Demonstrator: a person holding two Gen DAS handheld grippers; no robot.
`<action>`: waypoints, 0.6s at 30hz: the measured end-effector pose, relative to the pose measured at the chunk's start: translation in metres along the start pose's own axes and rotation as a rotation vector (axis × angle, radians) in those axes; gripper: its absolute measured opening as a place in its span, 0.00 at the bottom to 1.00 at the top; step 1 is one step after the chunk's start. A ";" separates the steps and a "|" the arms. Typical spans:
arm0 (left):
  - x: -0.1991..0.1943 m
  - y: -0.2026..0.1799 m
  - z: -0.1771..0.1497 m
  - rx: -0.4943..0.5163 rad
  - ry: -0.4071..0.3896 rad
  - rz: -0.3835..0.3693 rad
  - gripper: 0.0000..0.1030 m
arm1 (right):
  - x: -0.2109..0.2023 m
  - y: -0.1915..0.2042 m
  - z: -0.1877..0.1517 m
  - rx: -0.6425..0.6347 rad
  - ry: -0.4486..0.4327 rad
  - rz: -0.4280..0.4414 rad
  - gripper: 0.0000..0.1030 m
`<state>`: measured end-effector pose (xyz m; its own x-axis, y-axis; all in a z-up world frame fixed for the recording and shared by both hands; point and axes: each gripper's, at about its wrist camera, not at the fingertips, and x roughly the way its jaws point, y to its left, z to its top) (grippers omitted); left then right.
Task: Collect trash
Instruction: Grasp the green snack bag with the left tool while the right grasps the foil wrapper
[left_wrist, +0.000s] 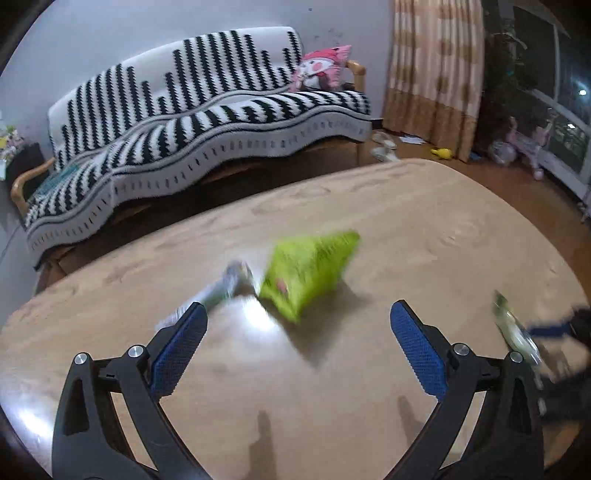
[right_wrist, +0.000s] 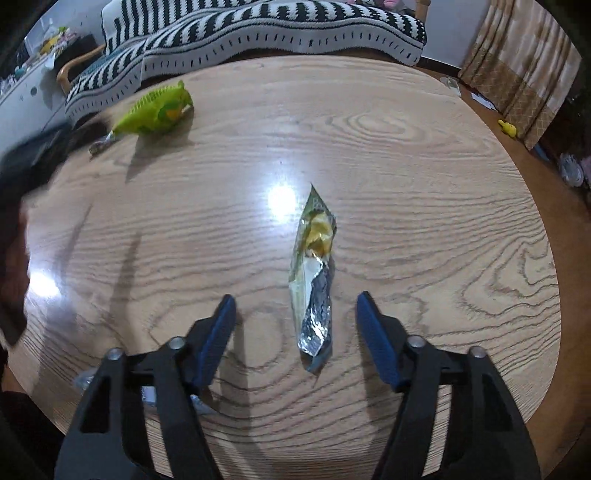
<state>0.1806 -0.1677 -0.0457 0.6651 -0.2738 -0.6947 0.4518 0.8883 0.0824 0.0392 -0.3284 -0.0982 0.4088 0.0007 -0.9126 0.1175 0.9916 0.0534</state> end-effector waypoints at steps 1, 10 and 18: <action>0.007 -0.001 0.005 -0.005 0.004 0.002 0.94 | -0.001 -0.001 -0.001 -0.008 -0.004 -0.009 0.57; 0.057 -0.001 0.015 -0.101 0.054 0.001 0.92 | -0.010 -0.004 -0.009 -0.052 -0.008 0.032 0.13; 0.054 -0.016 0.014 -0.117 0.065 -0.018 0.48 | -0.034 -0.031 -0.027 -0.013 -0.046 0.044 0.13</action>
<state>0.2172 -0.2017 -0.0745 0.6161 -0.2688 -0.7404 0.3884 0.9214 -0.0113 -0.0031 -0.3553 -0.0800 0.4547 0.0382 -0.8898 0.0868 0.9924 0.0870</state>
